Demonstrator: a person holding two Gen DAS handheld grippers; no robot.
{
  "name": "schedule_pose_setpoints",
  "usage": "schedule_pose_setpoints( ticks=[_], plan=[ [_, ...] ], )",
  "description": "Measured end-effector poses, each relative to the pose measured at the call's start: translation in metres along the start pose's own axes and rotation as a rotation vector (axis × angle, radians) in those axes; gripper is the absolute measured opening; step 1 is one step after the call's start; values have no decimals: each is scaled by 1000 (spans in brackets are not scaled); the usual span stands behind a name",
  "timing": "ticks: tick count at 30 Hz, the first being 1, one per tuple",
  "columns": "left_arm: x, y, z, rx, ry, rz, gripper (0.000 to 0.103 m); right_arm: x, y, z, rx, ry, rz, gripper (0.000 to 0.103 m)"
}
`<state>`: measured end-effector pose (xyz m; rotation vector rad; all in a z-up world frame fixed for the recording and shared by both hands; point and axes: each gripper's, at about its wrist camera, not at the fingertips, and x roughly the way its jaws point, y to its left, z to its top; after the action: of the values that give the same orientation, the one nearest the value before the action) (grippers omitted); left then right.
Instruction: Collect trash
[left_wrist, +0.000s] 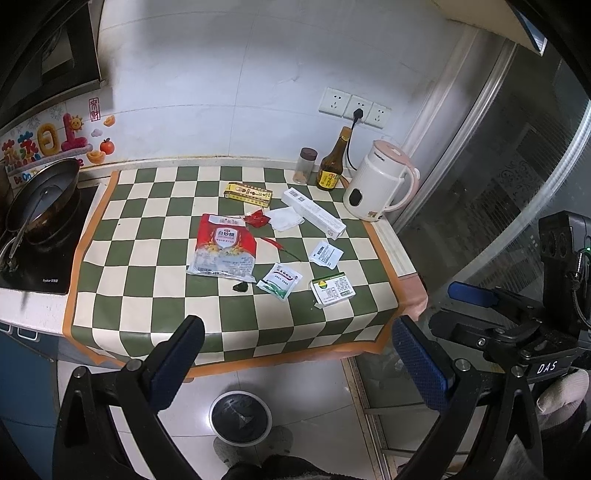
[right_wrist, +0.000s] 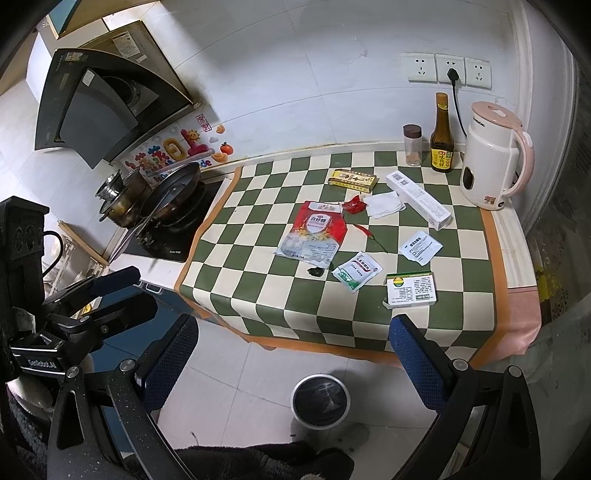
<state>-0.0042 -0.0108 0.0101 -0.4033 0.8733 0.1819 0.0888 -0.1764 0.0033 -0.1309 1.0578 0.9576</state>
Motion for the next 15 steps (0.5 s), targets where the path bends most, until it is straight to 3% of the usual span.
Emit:
schedule_pose_setpoints(
  ticks=[15],
  plan=[
    [-1, -1, -2, 7, -7, 0, 103, 0, -2, 1, 0, 0, 4, 103]
  ],
)
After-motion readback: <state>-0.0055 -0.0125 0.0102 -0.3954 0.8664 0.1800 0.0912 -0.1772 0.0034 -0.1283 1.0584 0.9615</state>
